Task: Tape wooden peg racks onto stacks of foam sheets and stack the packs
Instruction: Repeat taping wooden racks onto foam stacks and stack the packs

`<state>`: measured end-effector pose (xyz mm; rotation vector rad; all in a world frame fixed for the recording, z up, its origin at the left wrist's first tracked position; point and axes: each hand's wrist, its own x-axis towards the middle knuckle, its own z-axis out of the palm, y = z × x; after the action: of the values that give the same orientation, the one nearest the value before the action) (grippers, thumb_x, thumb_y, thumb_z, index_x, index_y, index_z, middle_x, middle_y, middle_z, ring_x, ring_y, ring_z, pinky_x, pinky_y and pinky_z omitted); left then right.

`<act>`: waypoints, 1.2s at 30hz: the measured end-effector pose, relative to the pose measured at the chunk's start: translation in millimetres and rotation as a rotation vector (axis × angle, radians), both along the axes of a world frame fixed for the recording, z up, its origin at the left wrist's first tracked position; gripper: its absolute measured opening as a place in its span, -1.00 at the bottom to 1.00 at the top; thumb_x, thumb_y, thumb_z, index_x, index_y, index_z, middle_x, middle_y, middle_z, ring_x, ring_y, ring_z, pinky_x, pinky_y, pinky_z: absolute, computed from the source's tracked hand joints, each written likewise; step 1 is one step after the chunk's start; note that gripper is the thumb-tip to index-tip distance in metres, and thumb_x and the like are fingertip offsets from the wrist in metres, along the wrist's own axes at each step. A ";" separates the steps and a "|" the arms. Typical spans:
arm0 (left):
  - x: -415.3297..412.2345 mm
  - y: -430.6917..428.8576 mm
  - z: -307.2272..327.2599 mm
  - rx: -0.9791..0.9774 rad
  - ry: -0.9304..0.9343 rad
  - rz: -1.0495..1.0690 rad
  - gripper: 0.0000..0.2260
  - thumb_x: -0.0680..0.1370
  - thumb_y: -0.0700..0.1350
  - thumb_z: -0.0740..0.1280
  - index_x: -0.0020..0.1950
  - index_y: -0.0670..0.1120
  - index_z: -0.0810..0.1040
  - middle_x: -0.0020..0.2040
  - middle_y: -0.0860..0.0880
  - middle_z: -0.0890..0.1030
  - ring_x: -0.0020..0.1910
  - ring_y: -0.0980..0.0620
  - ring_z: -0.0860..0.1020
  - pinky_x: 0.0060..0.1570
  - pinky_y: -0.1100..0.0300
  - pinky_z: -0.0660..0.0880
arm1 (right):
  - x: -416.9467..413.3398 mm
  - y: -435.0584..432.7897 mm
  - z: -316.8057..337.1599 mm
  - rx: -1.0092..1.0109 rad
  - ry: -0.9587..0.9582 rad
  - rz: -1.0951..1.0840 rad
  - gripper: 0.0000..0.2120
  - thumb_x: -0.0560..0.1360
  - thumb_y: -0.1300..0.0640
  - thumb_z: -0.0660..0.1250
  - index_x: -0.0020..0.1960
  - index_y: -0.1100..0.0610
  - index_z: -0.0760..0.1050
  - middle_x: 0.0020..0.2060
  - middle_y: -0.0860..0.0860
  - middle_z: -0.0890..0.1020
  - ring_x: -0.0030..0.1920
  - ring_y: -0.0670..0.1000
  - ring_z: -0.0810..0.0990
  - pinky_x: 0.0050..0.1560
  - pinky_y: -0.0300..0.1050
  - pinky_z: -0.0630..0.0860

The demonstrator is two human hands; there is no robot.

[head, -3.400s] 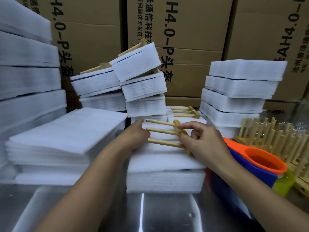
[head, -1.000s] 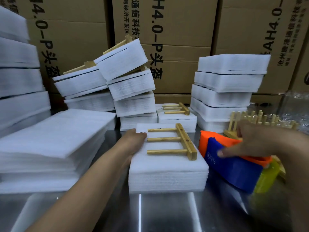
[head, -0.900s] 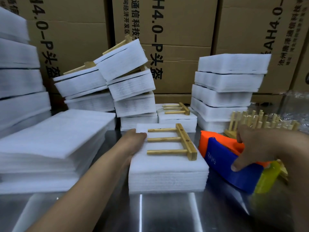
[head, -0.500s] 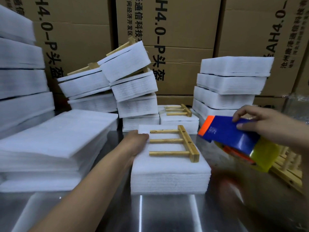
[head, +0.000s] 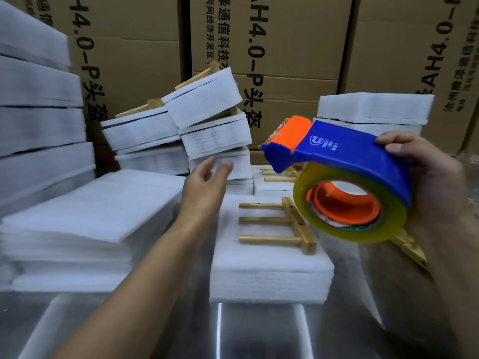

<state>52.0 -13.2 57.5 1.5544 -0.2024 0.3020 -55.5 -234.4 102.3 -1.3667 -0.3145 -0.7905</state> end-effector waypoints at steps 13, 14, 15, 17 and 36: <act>-20.6 1.1 21.5 -0.413 0.316 -0.568 -0.92 0.50 -0.17 0.35 -0.15 -0.15 0.61 -0.35 -0.04 0.65 -0.44 0.15 0.60 -0.48 0.37 0.49 | 1.8 10.8 -7.0 -0.125 -0.071 -0.016 -0.46 0.48 0.41 0.04 -0.45 0.00 0.58 -0.40 -0.17 0.57 -0.36 -0.22 0.51 -0.38 -0.45 0.40; -19.9 2.3 21.6 -0.420 0.319 -0.573 -0.92 0.51 -0.19 0.34 -0.15 -0.16 0.60 -0.36 -0.04 0.64 -0.45 0.15 0.59 -0.48 0.37 0.49 | 1.9 10.1 -7.3 -0.130 -0.069 -0.012 -0.46 0.48 0.41 0.04 -0.44 0.00 0.59 -0.40 -0.17 0.57 -0.36 -0.22 0.51 -0.38 -0.44 0.40; -20.1 2.9 21.9 -0.424 0.327 -0.582 -0.91 0.51 -0.20 0.33 -0.15 -0.16 0.60 -0.37 -0.04 0.64 -0.46 0.15 0.58 -0.48 0.37 0.49 | 1.8 9.3 -7.8 -0.138 -0.068 -0.004 -0.48 0.48 0.40 0.05 -0.43 -0.01 0.59 -0.40 -0.17 0.57 -0.36 -0.21 0.51 -0.38 -0.44 0.41; -20.6 4.1 22.5 -0.437 0.356 -0.608 -0.91 0.51 -0.20 0.32 -0.16 -0.16 0.60 -0.38 -0.04 0.63 -0.48 0.16 0.56 -0.48 0.38 0.49 | 1.2 8.1 -7.8 -0.157 -0.068 0.030 -0.56 0.46 0.32 0.09 -0.39 -0.01 0.60 -0.37 -0.16 0.58 -0.33 -0.20 0.54 -0.36 -0.43 0.43; -19.1 0.7 18.2 -0.472 0.542 -0.648 -0.74 0.30 0.00 0.46 -0.17 -0.16 0.58 -0.43 0.00 0.54 -0.53 0.17 0.49 -0.53 0.39 0.43 | -1.3 -3.7 -3.0 -0.361 0.010 0.049 -0.74 0.40 0.05 0.20 -0.25 -0.12 0.66 -0.15 -0.17 0.65 -0.07 -0.16 0.61 -0.16 -0.34 0.56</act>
<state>32.9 -12.5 75.7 0.9842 -0.1792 -0.5463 -56.8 -238.0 99.2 -1.6925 -0.4987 -0.7079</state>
